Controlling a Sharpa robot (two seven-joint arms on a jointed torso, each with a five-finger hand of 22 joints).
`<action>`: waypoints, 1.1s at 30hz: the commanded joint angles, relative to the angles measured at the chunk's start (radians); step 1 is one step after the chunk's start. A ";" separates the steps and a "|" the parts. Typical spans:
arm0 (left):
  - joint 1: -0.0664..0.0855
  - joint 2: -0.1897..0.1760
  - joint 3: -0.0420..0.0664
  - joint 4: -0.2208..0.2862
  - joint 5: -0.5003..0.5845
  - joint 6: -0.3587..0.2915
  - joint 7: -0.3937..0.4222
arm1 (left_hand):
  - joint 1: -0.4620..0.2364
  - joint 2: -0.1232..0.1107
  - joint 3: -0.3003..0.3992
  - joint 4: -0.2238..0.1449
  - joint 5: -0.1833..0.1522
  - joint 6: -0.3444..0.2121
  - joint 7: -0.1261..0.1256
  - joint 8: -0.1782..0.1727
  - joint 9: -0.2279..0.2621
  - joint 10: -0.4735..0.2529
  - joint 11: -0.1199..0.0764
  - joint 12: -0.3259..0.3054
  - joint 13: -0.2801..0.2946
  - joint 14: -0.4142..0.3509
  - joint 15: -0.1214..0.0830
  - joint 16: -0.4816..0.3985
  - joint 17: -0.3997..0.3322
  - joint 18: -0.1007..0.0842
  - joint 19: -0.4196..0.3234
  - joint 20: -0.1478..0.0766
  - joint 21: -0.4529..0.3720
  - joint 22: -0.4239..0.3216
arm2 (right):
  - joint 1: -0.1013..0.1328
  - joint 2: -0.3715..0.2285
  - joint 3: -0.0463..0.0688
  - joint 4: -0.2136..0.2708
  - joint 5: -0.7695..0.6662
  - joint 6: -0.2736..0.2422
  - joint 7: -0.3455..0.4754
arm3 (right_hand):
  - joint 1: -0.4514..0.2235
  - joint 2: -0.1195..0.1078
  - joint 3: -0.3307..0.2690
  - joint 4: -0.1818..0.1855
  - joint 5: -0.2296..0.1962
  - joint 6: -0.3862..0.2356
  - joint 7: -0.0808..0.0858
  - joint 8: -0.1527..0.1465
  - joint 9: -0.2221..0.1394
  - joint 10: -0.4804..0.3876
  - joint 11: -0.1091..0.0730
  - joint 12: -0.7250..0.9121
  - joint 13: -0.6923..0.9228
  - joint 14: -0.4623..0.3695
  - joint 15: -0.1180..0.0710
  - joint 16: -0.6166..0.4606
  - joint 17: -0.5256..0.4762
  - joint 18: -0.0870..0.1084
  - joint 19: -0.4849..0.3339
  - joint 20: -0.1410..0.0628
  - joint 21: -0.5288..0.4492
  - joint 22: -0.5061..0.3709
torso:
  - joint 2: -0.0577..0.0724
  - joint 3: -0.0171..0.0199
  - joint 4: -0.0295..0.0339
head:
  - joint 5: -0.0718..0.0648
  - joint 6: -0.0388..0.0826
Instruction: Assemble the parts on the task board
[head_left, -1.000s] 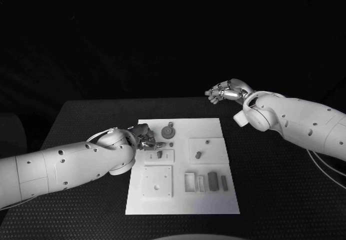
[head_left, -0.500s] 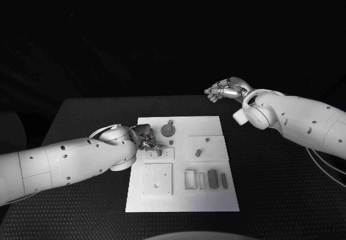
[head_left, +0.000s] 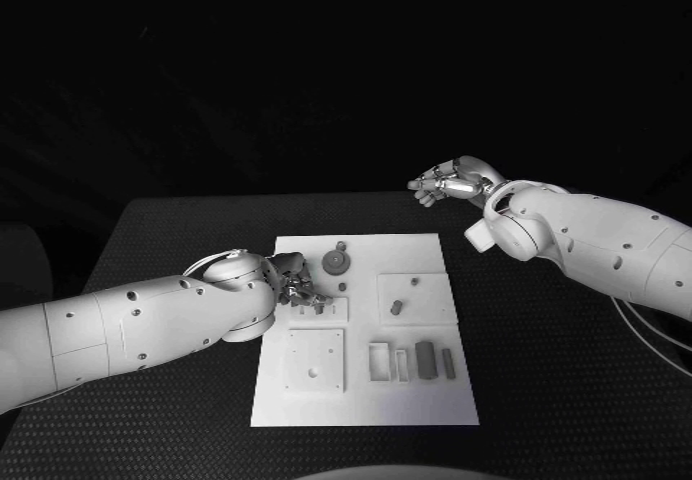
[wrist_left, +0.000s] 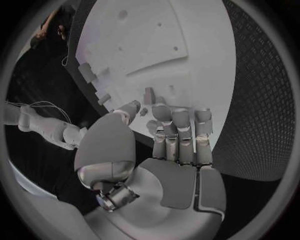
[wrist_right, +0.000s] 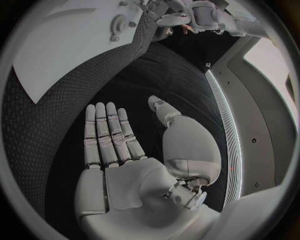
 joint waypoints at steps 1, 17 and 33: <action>0.002 0.003 0.001 0.001 0.003 0.017 0.004 | 0.011 0.017 -0.009 0.004 0.004 -0.002 0.001 -0.003 -0.003 -0.003 0.000 0.002 0.001 -0.005 0.001 0.004 0.000 -0.005 -0.009 -0.152 -0.003 0.017 | -0.001 0.001 0.001 0.000 -0.001 0.016 0.004 | 0.001 0.003 -0.002 0.003 0.005 -0.007 0.013 0.006 -0.001 0.008 0.000 -0.007 0.001 -0.005 0.000 -0.004 0.001 0.008 -0.010 0.000 -0.006 0.001 | 0.000 0.0002 -0.0008 | 0.000 0.000; 0.002 0.005 0.001 -0.011 0.068 0.013 0.019 | 0.161 0.118 -0.068 -0.101 0.063 0.007 0.002 -0.004 -0.025 -0.003 0.000 0.003 -0.005 -0.008 0.002 0.008 -0.007 -0.008 -0.019 -0.149 -0.004 0.016 | -0.002 0.002 0.001 -0.001 -0.001 0.018 0.004 | 0.002 0.003 -0.002 0.003 0.006 -0.007 0.013 0.007 -0.002 0.009 0.000 -0.008 0.001 -0.005 0.000 -0.004 0.002 0.008 -0.010 0.000 -0.007 0.002 | 0.000 0.0001 -0.0007 | -0.002 0.002; 0.003 0.004 0.007 -0.028 0.214 0.023 0.025 | 0.182 0.155 -0.054 -0.210 0.138 0.025 0.000 0.007 -0.036 -0.001 -0.001 -0.008 -0.018 -0.012 0.007 0.003 -0.016 -0.016 -0.024 -0.144 -0.015 0.015 | -0.004 0.004 0.001 -0.003 0.000 0.018 0.005 | 0.002 0.003 -0.002 0.003 0.007 -0.007 0.013 0.007 -0.002 0.009 0.000 -0.008 0.001 -0.005 0.000 -0.005 0.002 0.008 -0.010 0.000 -0.008 0.003 | 0.000 0.0000 -0.0008 | -0.001 0.001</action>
